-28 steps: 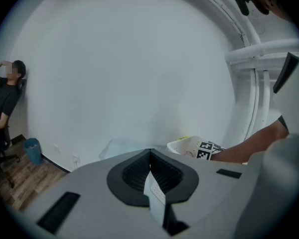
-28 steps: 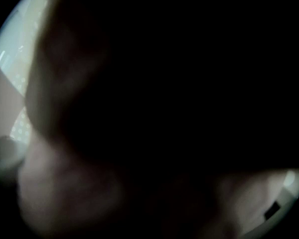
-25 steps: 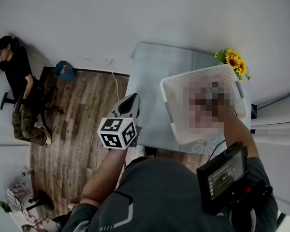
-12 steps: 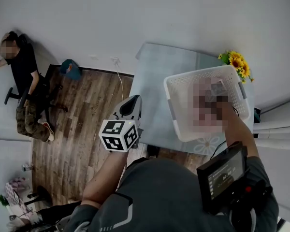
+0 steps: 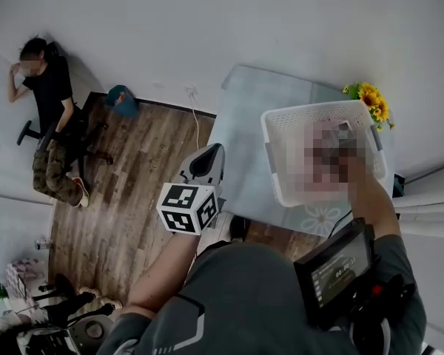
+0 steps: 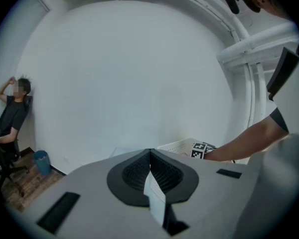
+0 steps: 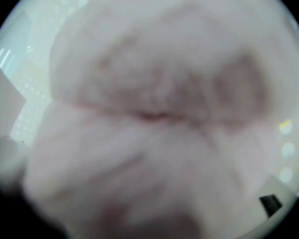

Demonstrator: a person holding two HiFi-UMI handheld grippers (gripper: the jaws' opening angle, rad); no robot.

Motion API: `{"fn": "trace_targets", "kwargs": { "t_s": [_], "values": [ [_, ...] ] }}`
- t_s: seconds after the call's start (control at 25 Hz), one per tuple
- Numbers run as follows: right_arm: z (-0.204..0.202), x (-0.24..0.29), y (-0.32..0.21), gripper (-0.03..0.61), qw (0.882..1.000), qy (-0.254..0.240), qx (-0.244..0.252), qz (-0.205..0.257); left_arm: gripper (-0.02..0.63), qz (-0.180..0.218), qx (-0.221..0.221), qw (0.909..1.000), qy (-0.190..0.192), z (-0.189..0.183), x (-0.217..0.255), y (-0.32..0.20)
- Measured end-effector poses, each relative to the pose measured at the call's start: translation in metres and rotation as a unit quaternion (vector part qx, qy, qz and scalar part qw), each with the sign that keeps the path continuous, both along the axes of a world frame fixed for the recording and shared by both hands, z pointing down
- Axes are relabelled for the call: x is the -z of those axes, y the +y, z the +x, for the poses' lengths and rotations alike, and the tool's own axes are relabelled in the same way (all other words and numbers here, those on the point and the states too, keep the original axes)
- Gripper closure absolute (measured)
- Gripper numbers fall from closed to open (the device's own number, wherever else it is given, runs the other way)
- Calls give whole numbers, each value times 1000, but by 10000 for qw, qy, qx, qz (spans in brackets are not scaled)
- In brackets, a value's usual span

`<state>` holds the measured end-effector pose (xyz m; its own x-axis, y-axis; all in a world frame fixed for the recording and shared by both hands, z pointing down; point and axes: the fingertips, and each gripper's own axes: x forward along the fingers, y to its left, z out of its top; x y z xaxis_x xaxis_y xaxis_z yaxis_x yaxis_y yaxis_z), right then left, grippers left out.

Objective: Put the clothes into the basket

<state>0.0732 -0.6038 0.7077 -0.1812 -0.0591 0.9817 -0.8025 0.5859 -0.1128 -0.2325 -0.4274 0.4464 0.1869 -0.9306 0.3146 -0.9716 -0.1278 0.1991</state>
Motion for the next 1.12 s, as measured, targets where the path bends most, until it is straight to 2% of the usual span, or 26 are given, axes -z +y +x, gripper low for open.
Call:
{"fn": "trace_targets", "kwargs": {
  "t_s": [0.32,0.44,0.56,0.68,0.8,1.0,1.12],
  "values": [
    [-1,47,-3,179,9982,72,143,583,604,229,-223,9993,-193,23,21,22],
    [-9,80,-4,179,9951,-254,252,924,604,320,-266,9989,-205,34,30,30],
    [-12,116,-3,179,9871,-662,393,1403,604,383,-298,9986,-217,46,37,38],
    [-5,151,0,179,9762,-919,377,1926,604,430,-372,9982,-204,61,43,46],
    [-3,193,5,180,9606,-1346,245,2418,604,468,-414,9979,-167,75,45,55],
    [-7,247,44,181,9326,-2170,208,2877,604,560,-632,9962,-190,104,52,71],
    [-8,274,71,183,9114,-2782,234,3023,604,579,-685,9957,-231,118,57,84]
  ]
}}
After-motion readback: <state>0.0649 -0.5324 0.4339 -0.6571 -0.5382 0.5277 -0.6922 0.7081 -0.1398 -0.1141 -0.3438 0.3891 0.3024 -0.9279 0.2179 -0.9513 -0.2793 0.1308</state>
